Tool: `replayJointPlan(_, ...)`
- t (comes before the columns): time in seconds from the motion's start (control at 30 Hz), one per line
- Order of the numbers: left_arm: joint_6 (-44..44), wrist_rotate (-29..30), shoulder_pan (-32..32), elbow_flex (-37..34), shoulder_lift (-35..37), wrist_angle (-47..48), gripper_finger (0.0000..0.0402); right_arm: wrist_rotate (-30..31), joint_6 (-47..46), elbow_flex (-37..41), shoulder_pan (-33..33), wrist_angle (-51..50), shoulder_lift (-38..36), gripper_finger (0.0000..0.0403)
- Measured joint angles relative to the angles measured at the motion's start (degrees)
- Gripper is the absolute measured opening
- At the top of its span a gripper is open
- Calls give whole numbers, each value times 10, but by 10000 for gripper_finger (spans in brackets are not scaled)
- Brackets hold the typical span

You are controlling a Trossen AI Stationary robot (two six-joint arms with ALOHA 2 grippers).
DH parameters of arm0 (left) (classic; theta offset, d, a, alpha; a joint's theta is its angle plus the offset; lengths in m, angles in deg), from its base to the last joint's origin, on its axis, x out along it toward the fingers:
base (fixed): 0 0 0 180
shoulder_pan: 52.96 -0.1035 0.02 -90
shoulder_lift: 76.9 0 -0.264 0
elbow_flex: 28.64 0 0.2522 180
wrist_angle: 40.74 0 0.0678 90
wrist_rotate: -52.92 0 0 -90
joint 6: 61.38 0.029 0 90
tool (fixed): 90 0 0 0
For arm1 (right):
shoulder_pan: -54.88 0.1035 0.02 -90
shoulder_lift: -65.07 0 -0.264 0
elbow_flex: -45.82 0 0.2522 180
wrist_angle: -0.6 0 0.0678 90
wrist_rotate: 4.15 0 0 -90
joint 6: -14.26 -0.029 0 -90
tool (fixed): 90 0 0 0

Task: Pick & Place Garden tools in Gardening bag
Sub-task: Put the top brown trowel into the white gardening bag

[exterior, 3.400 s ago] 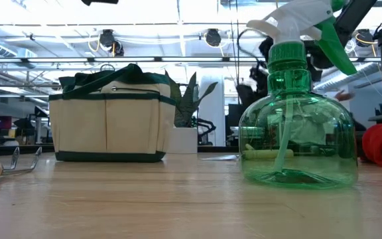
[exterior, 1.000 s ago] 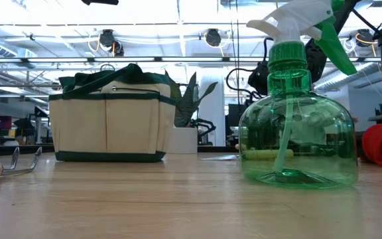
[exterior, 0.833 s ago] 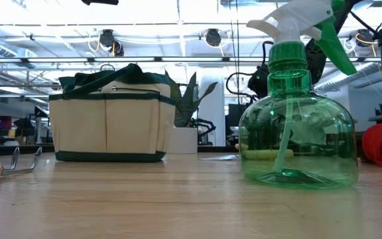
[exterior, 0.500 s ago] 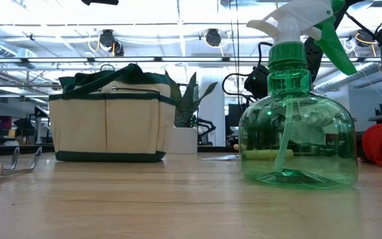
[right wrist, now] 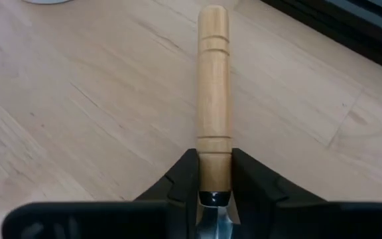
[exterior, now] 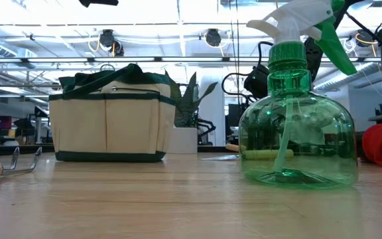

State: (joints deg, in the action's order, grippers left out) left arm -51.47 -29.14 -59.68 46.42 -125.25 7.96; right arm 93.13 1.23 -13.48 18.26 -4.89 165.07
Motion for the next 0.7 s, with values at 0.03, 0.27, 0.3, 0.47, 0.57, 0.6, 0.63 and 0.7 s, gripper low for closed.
replayJointPlan(0.03,-5,-2,0,0,0,0,159,0,2,0,0,-1,0,61)
replayJointPlan(0.27,-15,-3,0,0,0,0,159,1,8,0,10,-2,-1,61)
replayJointPlan(0.3,-14,-3,0,0,0,0,159,2,7,0,12,-1,-1,61)
replayJointPlan(0.47,-14,-3,0,0,0,0,159,3,3,1,20,-3,-9,61)
replayJointPlan(0.57,-14,-4,0,0,0,1,159,0,3,2,26,-8,-22,61)
replayJointPlan(0.6,-14,-4,0,0,0,1,159,0,3,2,28,-7,-28,61)
replayJointPlan(0.63,-14,-4,0,0,0,1,159,0,3,2,30,-4,-36,61)
replayJointPlan(0.7,-14,-4,0,0,0,6,159,0,3,2,36,-1,-49,61)
